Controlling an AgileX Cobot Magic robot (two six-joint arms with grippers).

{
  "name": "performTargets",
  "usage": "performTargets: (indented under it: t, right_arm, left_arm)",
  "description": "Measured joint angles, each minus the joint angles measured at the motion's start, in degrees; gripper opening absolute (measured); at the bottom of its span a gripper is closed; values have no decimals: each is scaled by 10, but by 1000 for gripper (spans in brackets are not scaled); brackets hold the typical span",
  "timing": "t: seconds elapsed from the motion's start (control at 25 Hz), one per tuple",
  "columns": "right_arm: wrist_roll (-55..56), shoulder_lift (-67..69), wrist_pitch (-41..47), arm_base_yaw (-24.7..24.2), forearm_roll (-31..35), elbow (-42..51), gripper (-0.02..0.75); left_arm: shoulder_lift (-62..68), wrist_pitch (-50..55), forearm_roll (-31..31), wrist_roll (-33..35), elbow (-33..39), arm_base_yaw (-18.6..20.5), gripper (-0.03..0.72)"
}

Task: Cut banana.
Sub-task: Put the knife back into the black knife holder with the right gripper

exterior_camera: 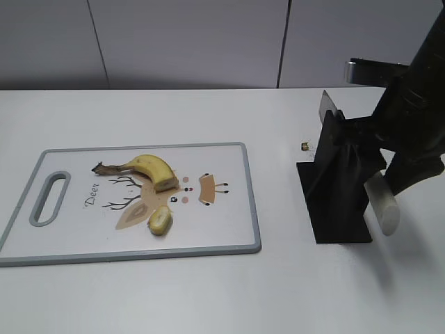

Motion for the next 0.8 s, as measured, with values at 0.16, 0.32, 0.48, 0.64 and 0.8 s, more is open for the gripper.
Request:
performTargets:
  t: [0.16, 0.32, 0.48, 0.64, 0.8]
  right_arm:
    - [-5, 0, 0, 0, 2, 0, 532]
    - [-22, -17, 2, 0, 2, 0, 564]
    - [-58, -74, 23, 0, 2, 0, 567]
    - [-90, -157, 41, 0, 2, 9, 569]
    - [-117, -253, 33, 0, 3, 64, 569]
  left_arm:
    - [0, 0, 0, 0, 0, 0, 590]
    - [0, 0, 0, 0, 0, 0, 590]
    - [0, 0, 0, 0, 0, 0, 590]
    - [0, 0, 0, 0, 0, 0, 590]
    - [0, 0, 0, 0, 0, 0, 590]
